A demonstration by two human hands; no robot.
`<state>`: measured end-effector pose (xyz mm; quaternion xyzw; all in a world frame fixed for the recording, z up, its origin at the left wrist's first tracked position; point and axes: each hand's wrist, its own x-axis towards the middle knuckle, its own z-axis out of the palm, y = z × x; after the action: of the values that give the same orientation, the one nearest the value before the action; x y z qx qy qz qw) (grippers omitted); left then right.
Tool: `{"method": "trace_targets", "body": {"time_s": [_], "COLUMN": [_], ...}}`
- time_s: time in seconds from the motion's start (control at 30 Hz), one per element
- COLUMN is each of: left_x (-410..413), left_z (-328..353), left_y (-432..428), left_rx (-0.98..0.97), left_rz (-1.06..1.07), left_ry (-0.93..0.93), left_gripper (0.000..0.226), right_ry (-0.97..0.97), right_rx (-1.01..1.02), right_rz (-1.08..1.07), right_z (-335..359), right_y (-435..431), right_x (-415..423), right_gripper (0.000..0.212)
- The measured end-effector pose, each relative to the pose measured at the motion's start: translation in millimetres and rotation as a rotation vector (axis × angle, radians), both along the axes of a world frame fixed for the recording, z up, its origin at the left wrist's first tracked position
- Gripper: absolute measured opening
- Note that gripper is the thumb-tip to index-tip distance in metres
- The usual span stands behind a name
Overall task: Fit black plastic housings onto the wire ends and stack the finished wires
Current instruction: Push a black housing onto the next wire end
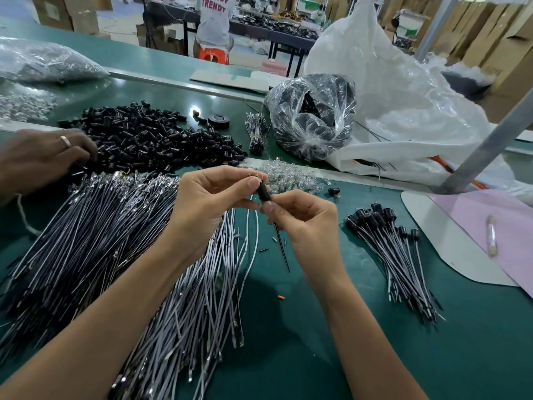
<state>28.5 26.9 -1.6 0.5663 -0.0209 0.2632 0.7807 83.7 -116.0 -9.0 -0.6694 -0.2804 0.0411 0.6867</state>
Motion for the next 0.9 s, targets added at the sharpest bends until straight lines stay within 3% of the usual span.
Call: {"method": "trace_targets", "body": {"time_s": [0.33, 0.9], "left_x": [-1.2, -3.7], "left_z": [-0.4, 0.8], "left_y": [2.1, -2.7], "left_rx": [-0.041, 0.065], "left_rz": [-0.074, -0.017], "left_ry": [0.022, 0.019], "left_gripper": [0.017, 0.011], "right_ry": [-0.067, -0.157], "right_rx": [-0.029, -0.078], "right_rz": [-0.083, -0.108], "right_z": [-2.2, -2.6], "right_y": [0.9, 3.2], "right_x": [1.6, 0.5], "right_gripper": [0.007, 0.019]}}
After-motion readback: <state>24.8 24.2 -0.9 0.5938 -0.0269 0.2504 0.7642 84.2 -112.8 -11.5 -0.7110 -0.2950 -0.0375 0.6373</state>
